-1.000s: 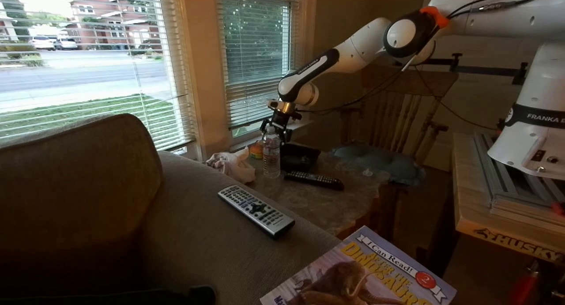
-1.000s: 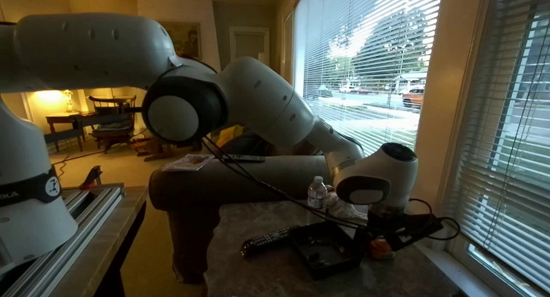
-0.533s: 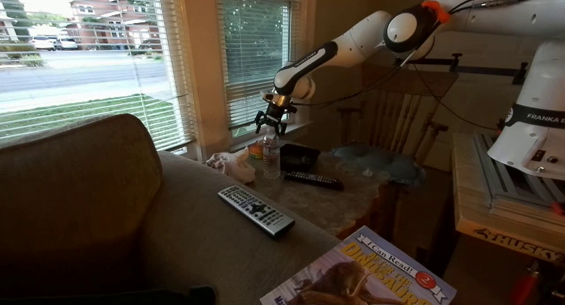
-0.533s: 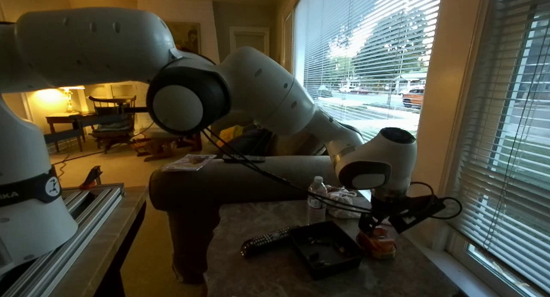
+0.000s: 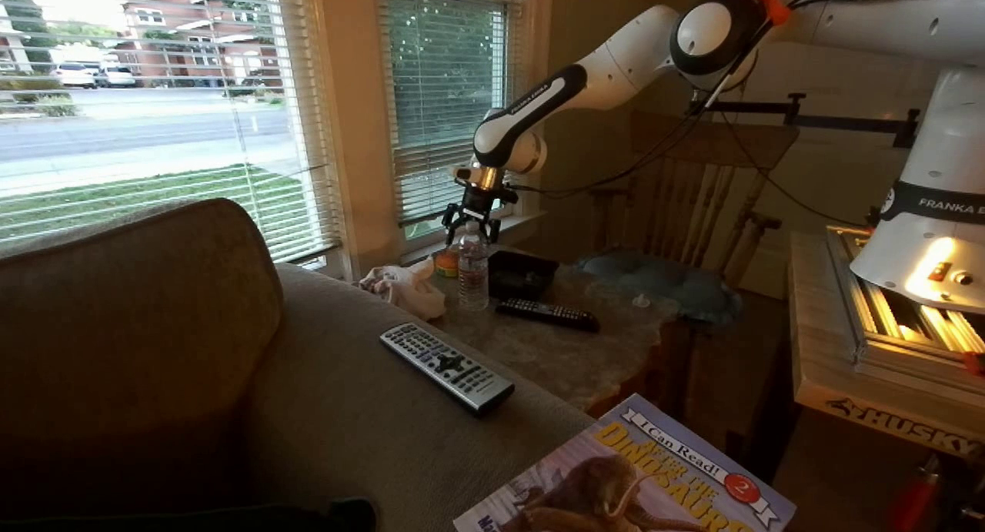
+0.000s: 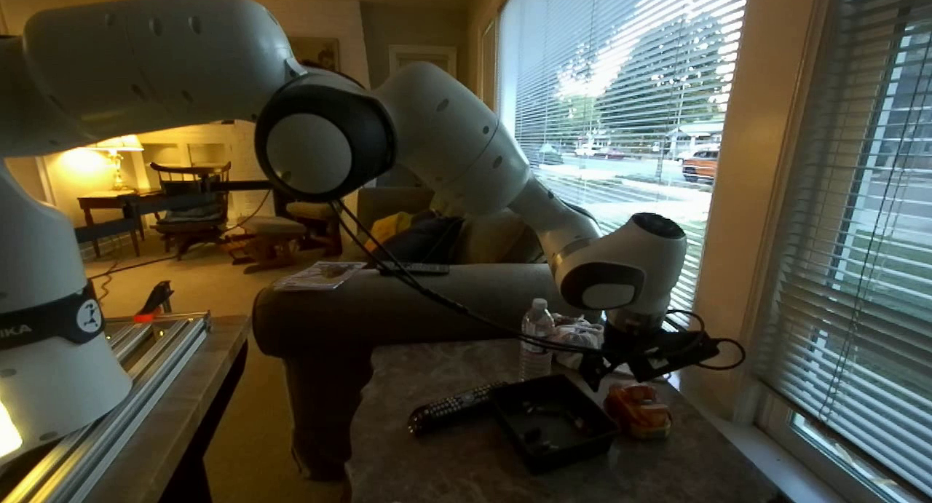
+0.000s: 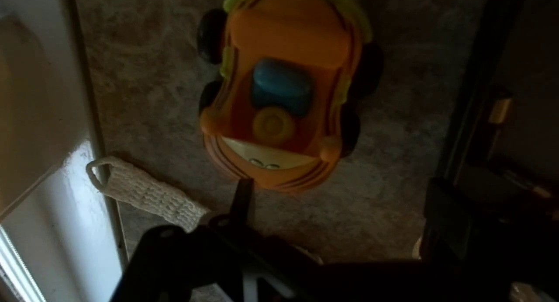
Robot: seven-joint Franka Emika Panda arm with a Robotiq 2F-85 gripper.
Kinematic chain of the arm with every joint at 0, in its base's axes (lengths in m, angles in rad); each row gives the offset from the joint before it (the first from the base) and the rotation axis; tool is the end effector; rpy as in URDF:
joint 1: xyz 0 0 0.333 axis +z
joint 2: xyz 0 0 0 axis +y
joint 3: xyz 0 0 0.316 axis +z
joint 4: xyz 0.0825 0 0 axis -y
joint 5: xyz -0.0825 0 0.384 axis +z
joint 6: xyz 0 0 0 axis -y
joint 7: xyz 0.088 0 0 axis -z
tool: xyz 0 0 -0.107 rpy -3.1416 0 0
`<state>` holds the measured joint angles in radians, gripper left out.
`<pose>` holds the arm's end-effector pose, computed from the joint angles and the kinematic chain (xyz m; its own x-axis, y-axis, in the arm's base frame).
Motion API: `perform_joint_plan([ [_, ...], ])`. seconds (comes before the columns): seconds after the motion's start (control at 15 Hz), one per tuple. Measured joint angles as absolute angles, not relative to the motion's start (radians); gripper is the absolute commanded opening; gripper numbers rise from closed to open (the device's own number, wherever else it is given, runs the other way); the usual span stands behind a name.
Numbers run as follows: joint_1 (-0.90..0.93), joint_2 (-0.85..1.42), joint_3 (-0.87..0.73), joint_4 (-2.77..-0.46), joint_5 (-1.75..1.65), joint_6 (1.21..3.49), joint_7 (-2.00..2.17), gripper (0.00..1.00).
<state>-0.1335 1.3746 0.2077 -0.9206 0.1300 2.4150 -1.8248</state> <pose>0.7722 -0.0091 0.0350 -0.0771 0.9619 0.2621 0.9852 0.0331 0.1682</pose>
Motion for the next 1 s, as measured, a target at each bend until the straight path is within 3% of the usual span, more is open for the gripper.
perform_joint_plan([
  [1.0, -0.139, 1.168, 0.174, -1.315, 0.128, 2.501, -1.687, 1.00],
])
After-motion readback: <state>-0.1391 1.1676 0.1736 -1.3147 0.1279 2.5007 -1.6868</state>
